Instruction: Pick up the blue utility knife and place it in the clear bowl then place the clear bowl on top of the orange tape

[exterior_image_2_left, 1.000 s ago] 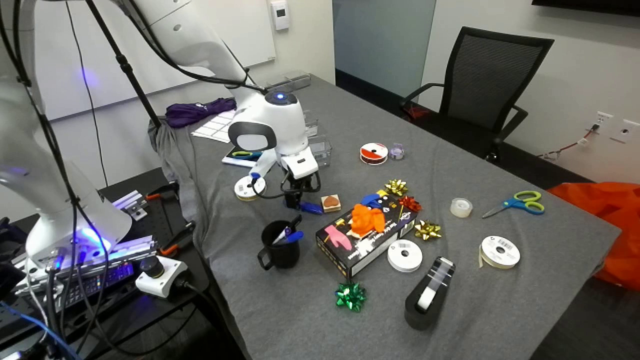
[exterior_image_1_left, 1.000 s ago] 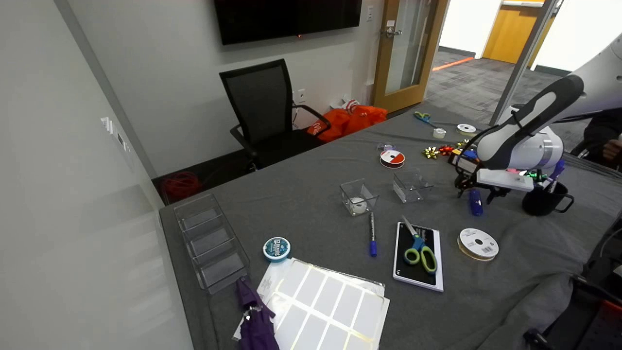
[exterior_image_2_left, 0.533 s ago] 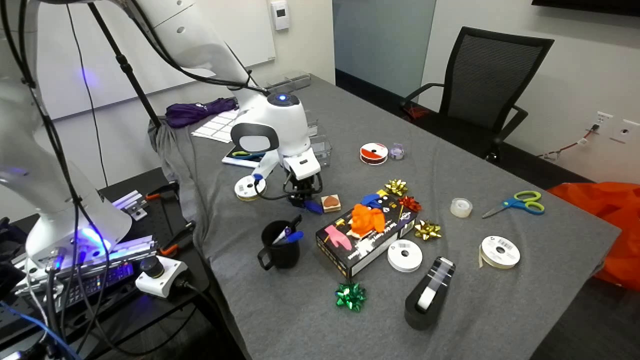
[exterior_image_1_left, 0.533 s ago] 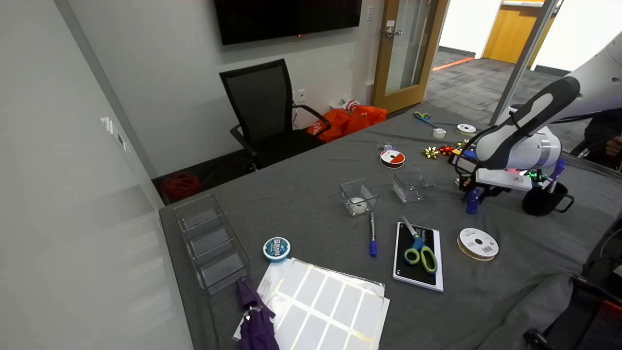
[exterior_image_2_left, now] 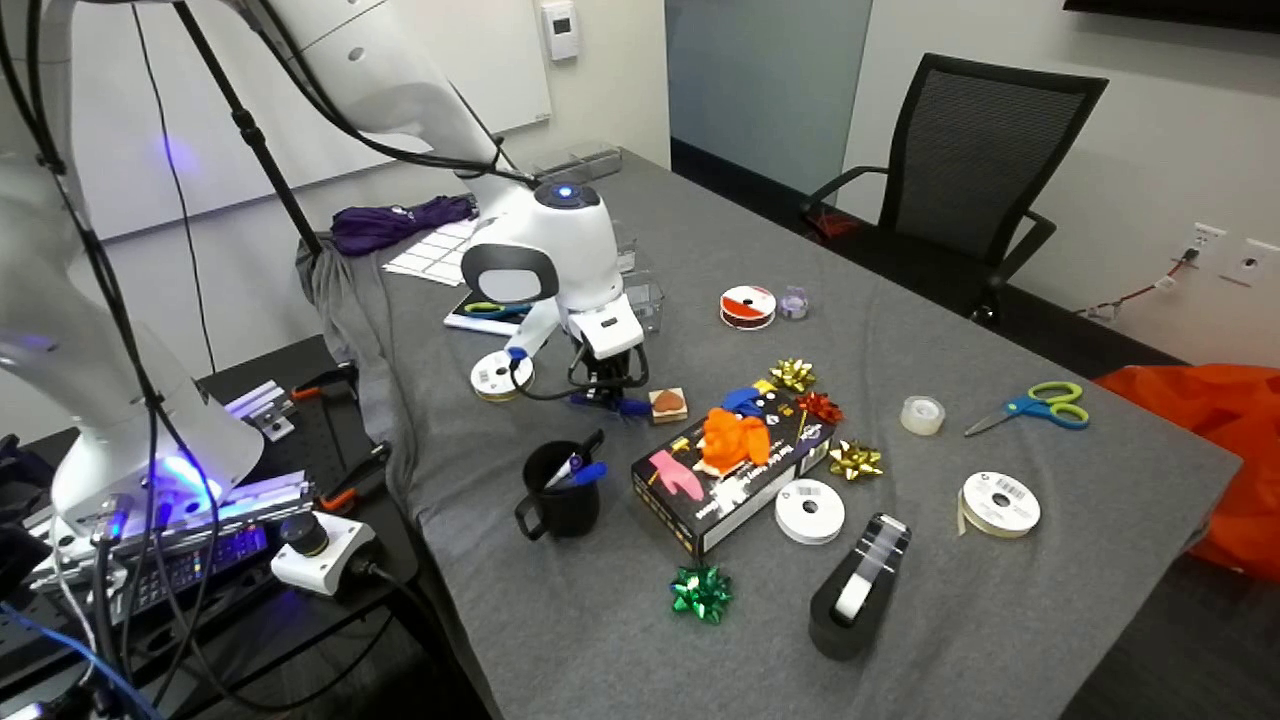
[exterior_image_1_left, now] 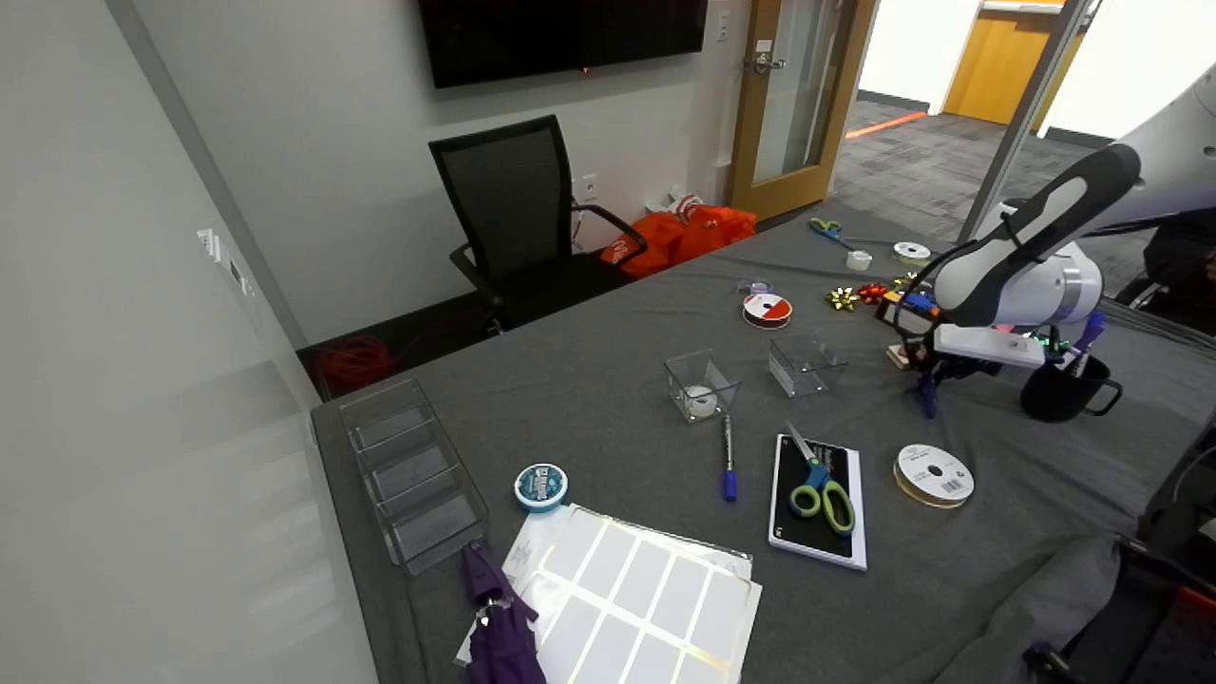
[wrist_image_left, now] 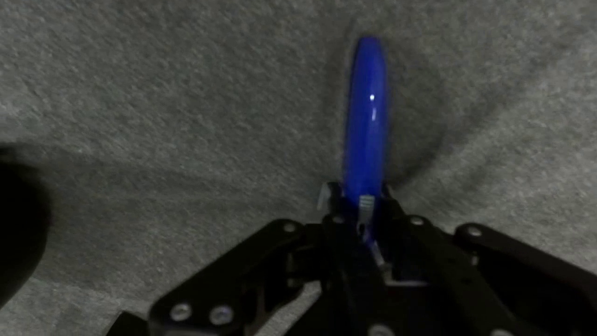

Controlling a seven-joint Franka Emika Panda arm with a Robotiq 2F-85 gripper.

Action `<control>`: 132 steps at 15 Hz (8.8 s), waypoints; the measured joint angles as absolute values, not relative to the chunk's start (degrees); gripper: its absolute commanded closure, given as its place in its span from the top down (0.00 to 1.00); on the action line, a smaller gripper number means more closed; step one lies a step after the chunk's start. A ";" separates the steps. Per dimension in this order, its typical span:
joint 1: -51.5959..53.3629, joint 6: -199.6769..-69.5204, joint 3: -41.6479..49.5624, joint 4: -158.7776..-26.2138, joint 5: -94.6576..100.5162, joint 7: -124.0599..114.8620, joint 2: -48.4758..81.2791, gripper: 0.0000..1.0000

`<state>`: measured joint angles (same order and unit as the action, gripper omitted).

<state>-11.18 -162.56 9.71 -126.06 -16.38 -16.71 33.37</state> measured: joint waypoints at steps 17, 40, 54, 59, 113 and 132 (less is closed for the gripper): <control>-11.11 -149.92 10.57 -129.60 -16.32 -15.40 19.51 0.04; 2.62 -177.26 7.93 -124.10 -24.07 -33.10 23.52 0.04; 1.84 -184.73 3.55 -122.37 -23.64 -36.61 33.37 0.43; -3.57 -187.05 -2.76 -123.36 -22.98 -36.21 33.37 0.73; -2.05 -149.15 7.53 -115.36 -11.87 -30.98 31.73 0.75; -2.19 -150.29 6.44 -115.16 -14.33 -25.01 32.21 0.01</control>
<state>-2.19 -150.29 6.44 -115.16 -14.33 -25.01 32.21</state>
